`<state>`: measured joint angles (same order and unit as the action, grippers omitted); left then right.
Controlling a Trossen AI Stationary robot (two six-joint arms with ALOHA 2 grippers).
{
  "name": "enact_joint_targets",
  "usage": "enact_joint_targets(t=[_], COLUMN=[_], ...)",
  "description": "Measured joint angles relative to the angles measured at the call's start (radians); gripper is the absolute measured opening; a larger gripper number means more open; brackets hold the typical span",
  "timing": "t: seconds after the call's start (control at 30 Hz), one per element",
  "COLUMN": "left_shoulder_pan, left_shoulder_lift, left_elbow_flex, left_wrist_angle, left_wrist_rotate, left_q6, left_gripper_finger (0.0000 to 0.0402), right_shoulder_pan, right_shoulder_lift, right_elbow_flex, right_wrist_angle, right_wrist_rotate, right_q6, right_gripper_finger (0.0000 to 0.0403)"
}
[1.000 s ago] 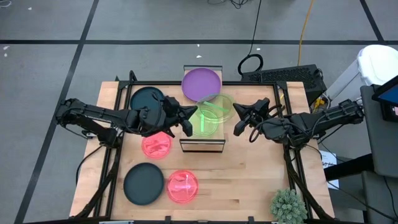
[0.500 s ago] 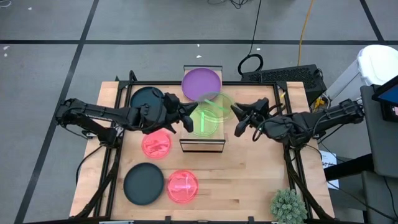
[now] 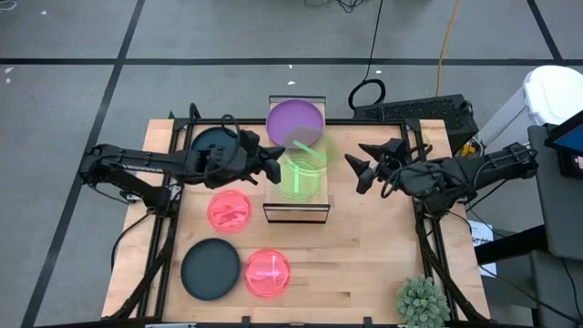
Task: Place and stack plates onto a shelf
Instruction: Stack the green plate on top of the other green plate on the shelf
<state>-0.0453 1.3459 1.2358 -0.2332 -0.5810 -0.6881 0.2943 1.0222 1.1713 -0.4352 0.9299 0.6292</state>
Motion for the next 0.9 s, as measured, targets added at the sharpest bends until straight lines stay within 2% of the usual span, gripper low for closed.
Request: enact_joint_targets(t=[0.13,0.3,0.63,0.9], left_shoulder_pan=[0.039,0.084,0.179,0.225], left_shoulder_lift=[-0.006,-0.007,-0.007,-0.007], left_elbow_flex=[0.000,0.000,0.000,0.000], left_wrist_angle=[-0.101,-0.214,-0.264,-0.273], left_wrist_rotate=[0.083,0.154,0.325,0.345], left_q6=[-0.135,-0.230,-0.238,-0.247], left_gripper_finger=[0.0003,0.0003,0.0003,0.0003], right_shoulder_pan=[-0.001,0.000,0.000,0.000], right_shoulder_lift=[-0.015,-0.013,-0.012,-0.011], right_elbow_flex=[0.000,0.000,-0.001,-0.001], right_wrist_angle=[-0.050,-0.088,-0.097,-0.101], right_wrist_rotate=[-0.038,-0.045,-0.046,-0.076], right_q6=[0.019,0.029,0.022,0.014], right_gripper_finger=[0.0281,0.0279,0.0277,0.0277])
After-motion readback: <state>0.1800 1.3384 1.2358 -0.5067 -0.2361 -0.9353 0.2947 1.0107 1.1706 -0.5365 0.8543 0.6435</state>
